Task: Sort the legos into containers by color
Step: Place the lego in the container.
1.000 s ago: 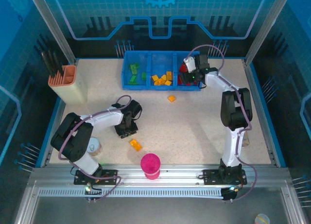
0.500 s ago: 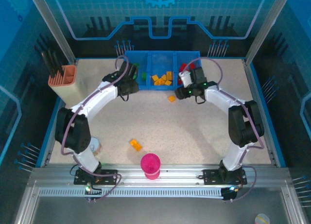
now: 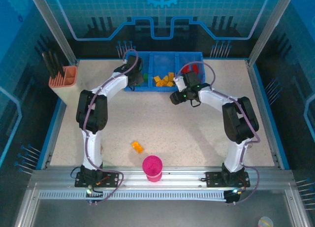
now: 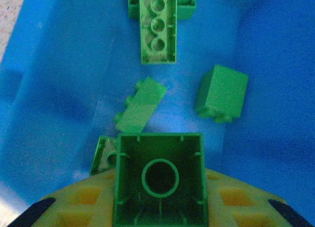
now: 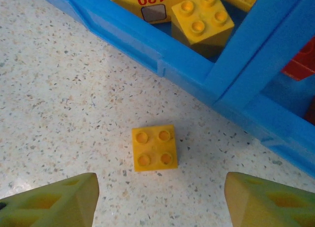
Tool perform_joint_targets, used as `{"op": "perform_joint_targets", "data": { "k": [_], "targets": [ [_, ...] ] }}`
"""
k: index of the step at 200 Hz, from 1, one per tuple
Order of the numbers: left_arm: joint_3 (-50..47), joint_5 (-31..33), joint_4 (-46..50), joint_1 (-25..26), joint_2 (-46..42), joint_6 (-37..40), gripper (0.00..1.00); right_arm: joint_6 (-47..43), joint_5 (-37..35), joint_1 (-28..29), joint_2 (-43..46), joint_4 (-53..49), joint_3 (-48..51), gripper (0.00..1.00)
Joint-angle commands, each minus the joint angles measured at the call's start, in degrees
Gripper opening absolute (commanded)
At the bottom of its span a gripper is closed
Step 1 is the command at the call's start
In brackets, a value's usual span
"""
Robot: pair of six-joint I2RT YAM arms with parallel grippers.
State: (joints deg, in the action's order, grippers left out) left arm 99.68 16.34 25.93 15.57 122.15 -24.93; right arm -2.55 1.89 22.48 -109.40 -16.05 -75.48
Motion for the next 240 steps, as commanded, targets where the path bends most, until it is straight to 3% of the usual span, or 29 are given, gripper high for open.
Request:
{"op": "perform_joint_targets", "data": {
  "k": [1,19,37,77,159,208,240],
  "targets": [
    [3.96,1.9,-2.64,-0.28,2.95,-0.09,0.32,0.4,0.02,0.77,-2.56,-2.2,-3.11,0.7],
    [4.47,1.87,-3.62,-0.28,3.85,-0.33,0.34,0.56,-0.15,0.99,-3.89,-3.63,-4.85,0.71],
    [4.88,1.59,-3.61,-0.19,4.26,-0.72,0.47,0.69,-0.58,1.09,-5.6,-6.62,-7.03,0.72],
    [3.1,0.09,-7.2,0.07,2.3,-0.51,0.59,-0.29,-1.97,2.1,-8.45,-10.26,-10.52,0.73],
    [1.1,-1.47,-9.24,2.42,-9.01,3.82,0.67,-0.5,-6.4,3.84,-14.63,-17.69,-18.61,0.71],
    [-7.53,-0.87,-7.03,2.97,-19.75,3.13,0.68,-0.72,-8.53,4.31,-17.92,-22.12,-21.79,0.6],
    [-12.68,-1.4,-3.13,3.14,-26.68,3.03,0.69,-0.8,-7.87,4.3,-19.63,-24.62,-23.68,0.44]
  ]
}}
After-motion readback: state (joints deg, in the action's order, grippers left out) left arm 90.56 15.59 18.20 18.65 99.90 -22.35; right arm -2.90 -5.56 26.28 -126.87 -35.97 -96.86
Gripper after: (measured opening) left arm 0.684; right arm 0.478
